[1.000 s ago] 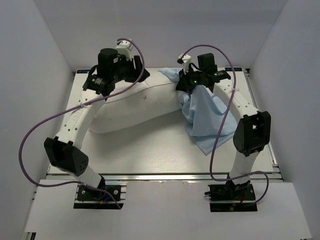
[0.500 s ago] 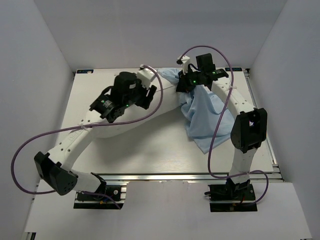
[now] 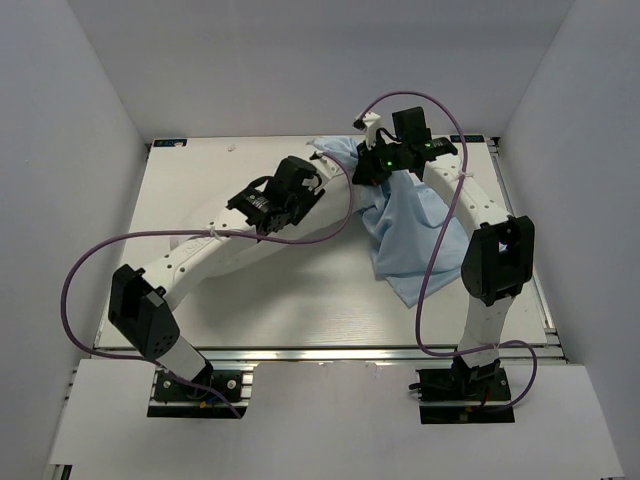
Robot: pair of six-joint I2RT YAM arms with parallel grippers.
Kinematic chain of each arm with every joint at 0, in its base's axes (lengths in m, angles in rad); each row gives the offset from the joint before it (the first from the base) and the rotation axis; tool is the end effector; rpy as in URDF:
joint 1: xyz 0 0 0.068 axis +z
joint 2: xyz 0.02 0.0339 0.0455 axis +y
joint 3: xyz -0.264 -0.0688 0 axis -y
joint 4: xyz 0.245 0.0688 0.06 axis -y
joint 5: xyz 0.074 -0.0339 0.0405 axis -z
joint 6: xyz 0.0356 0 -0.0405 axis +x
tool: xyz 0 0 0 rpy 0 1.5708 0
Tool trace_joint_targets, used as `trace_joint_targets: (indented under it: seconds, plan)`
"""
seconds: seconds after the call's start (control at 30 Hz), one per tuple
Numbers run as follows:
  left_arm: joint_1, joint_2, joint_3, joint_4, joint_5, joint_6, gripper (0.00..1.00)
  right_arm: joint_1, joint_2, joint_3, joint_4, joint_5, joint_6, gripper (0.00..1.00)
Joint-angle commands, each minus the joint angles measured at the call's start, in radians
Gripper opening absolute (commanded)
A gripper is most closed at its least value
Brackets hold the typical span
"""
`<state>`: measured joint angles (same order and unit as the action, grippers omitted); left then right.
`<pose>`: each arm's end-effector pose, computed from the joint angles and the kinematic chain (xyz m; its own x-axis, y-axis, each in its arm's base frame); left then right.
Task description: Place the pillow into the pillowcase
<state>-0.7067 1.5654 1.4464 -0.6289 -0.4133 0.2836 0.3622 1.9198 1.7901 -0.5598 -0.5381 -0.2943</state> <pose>0.2733 -0.2145 0.3355 -0.3928 0.6723 -0.6274 0.5006 0.7286 0.4674 0.4065 0.1736 0.3229 -0.3738 -0.4080 -0.8330 -0.8176 0.5690 0.0882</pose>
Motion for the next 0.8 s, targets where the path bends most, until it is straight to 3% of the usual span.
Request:
trace_joint_targets:
  seconds: [0.0,0.07,0.1,0.2,0.23,0.3,0.33,0.5,0.63,0.77]
  plan:
    - [0.013,0.031,-0.018,0.006,-0.183,0.032,0.48,0.006,0.001,0.029,-0.02,-0.017,0.024,0.0]
    - [0.018,0.038,-0.004,0.001,-0.125,0.04,0.36,0.006,-0.004,0.028,-0.023,-0.022,0.024,0.0]
    - [0.024,0.048,0.005,-0.008,-0.075,0.035,0.23,0.004,-0.007,0.026,-0.023,-0.023,0.023,0.0]
    - [0.039,0.065,0.061,-0.081,0.063,0.028,0.11,0.006,-0.018,0.028,-0.029,-0.037,0.014,0.0]
    - [0.052,0.065,0.084,-0.118,0.206,0.051,0.07,0.004,-0.021,0.029,-0.031,-0.046,0.006,0.0]
    - [0.076,0.055,0.1,-0.146,0.359,0.071,0.0,-0.002,-0.04,0.029,-0.037,-0.101,0.001,0.0]
    - [0.084,0.039,0.117,-0.164,0.472,0.072,0.0,-0.002,-0.05,0.028,-0.035,-0.129,0.0,0.0]
    - [0.128,-0.01,0.173,-0.204,0.655,0.062,0.0,-0.002,-0.117,0.011,-0.012,-0.166,-0.019,0.04]
    - [0.173,-0.039,0.227,-0.239,0.96,-0.007,0.0,-0.003,-0.134,0.057,-0.104,-0.297,-0.118,0.04]
    - [0.191,-0.013,0.305,-0.317,1.099,-0.053,0.0,-0.003,-0.201,0.009,-0.141,-0.345,-0.152,0.02]
